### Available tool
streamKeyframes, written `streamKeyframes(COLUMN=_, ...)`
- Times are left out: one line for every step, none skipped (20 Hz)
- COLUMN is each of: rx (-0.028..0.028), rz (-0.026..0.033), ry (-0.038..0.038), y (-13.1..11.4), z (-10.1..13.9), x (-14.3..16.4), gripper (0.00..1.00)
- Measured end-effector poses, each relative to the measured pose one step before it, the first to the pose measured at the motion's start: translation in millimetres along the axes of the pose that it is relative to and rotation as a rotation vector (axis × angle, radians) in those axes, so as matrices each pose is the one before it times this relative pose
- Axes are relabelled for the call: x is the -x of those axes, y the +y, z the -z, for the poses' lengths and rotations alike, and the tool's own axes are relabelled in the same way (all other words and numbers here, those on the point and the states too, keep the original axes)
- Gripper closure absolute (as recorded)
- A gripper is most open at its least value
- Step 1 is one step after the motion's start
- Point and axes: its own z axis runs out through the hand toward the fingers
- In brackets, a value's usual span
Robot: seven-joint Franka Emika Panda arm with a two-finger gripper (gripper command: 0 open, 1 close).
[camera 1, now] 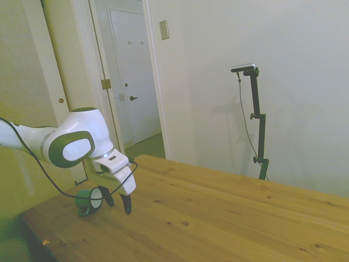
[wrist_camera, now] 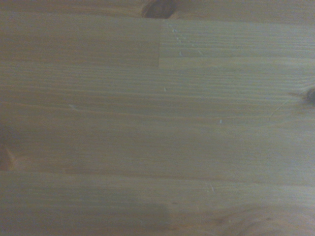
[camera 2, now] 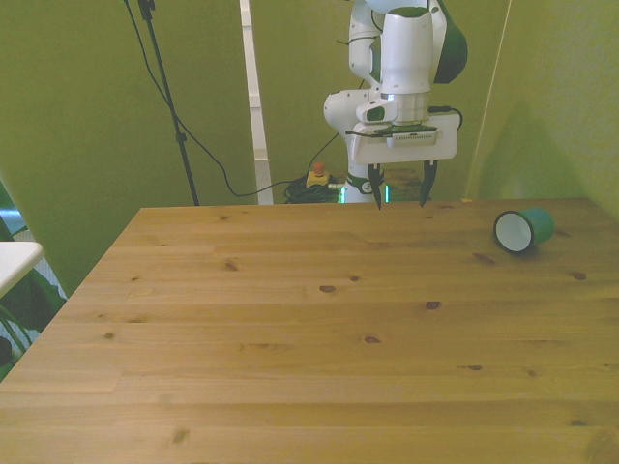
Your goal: Flip the mug upright
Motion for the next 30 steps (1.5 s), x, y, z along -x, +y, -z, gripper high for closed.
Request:
streamKeyframes(rx=-0.00014, rz=-0.00203, ry=0.00007, y=-0.16, z=-0.03, x=-0.16, gripper=0.0)
streamKeyframes(rx=0.00144, rz=-0.00628, ry=0.00017, y=-0.5, z=-0.37, x=0.45, gripper=0.0)
streamKeyframes(rx=0.00007, rz=0.00749, ry=0.00201, y=-2.99, z=-0.17, x=1.81, gripper=0.0)
streamKeyframes(rx=-0.00238, rz=0.0153, ry=0.00292, y=-6.61, z=0.89, x=2.67, gripper=0.0)
streamKeyframes(rx=-0.00414, rz=0.01649, ry=0.00014, y=-8.5, z=1.3, x=2.43, gripper=0.0)
streamKeyframes(rx=-0.00398, rz=0.01768, ry=-0.00174, y=-9.57, z=0.7, x=2.03, gripper=0.0)
streamKeyframes(rx=-0.00637, rz=0.01181, ry=-0.00536, y=-9.55, z=0.28, x=0.24, gripper=0.0)
streamKeyframes(rx=-0.00768, rz=0.00732, ry=-0.00948, y=-9.11, z=-0.69, x=-1.0, gripper=0.0)
streamKeyframes(rx=-0.00888, rz=0.00624, ry=-0.01473, y=-9.33, z=-1.93, x=-1.57, gripper=0.0)
streamKeyframes(rx=-0.00828, rz=0.01508, ry=-0.02318, y=-10.79, z=-3.6, x=-0.58, gripper=0.0)
streamKeyframes(rx=-0.01013, rz=0.02135, ry=-0.02998, y=-11.42, z=-4.11, x=0.79, gripper=0.0)
streamKeyframes(rx=-0.00483, rz=0.02373, ry=-0.02834, y=-11.03, z=-4.49, x=0.54, gripper=0.0)
streamKeyframes(rx=-0.00539, rz=0.02494, ry=-0.03106, y=-10.74, z=-3.99, x=1.17, gripper=0.0)
streamKeyframes(rx=-0.00761, rz=0.02769, ry=-0.03026, y=-10.42, z=-3.85, x=0.77, gripper=0.0)
streamKeyframes(rx=-0.00704, rz=0.02941, ry=-0.02699, y=-9.15, z=-3.65, x=0.51, gripper=0.0)
streamKeyframes(rx=-0.00848, rz=0.02935, ry=-0.02835, y=-8.43, z=-3.78, x=0.73, gripper=0.0)
streamKeyframes(rx=-0.00319, rz=0.03032, ry=-0.0253, y=-7.78, z=-3.43, x=1.35, gripper=0.0)
streamKeyframes(rx=0.00393, rz=0.0197, ry=-0.02084, y=-5.87, z=-1.65, x=1.22, gripper=0.0)
streamKeyframes(rx=0.00593, rz=0.01305, ry=-0.01644, y=-7.01, z=3.86, x=1.86, gripper=0.0)
streamKeyframes(rx=-0.00159, rz=0.00613, ry=0.00038, y=-0.32, z=0.42, x=-0.06, gripper=0.0)
streamKeyframes(rx=-0.0087, rz=0.01815, ry=-0.00162, y=-1.3, z=1.38, x=-0.01, gripper=0.0)
streamKeyframes(rx=-0.01419, rz=0.02445, ry=-0.00321, y=-1.82, z=1.84, x=-0.03, gripper=0.0)
streamKeyframes(rx=-0.01368, rz=0.02346, ry=-0.00219, y=-1.74, z=1.91, x=-0.27, gripper=0.0)
streamKeyframes(rx=-0.01808, rz=0.02196, ry=-0.00535, y=-1.54, z=1.75, x=-0.23, gripper=0.0)
streamKeyframes(rx=-0.02403, rz=0.02247, ry=-0.01617, y=-0.86, z=0.83, x=0.27, gripper=0.0)
streamKeyframes(rx=-0.02106, rz=0.02154, ry=-0.01925, y=0.08, z=-0.07, x=0.44, gripper=0.0)
streamKeyframes(rx=-0.01531, rz=0.01619, ry=-0.01808, y=1.09, z=-0.98, x=0.17, gripper=0.0)
streamKeyframes(rx=-0.02135, rz=0.01592, ry=-0.02275, y=1.39, z=-2.01, x=-0.01, gripper=0.0)
streamKeyframes(rx=-0.01975, rz=0.01357, ry=-0.02216, y=1.79, z=-2.61, x=-0.35, gripper=0.0)
streamKeyframes(rx=-0.01833, rz=0.01113, ry=-0.02023, y=2.17, z=-3.22, x=-1.11, gripper=0.0)
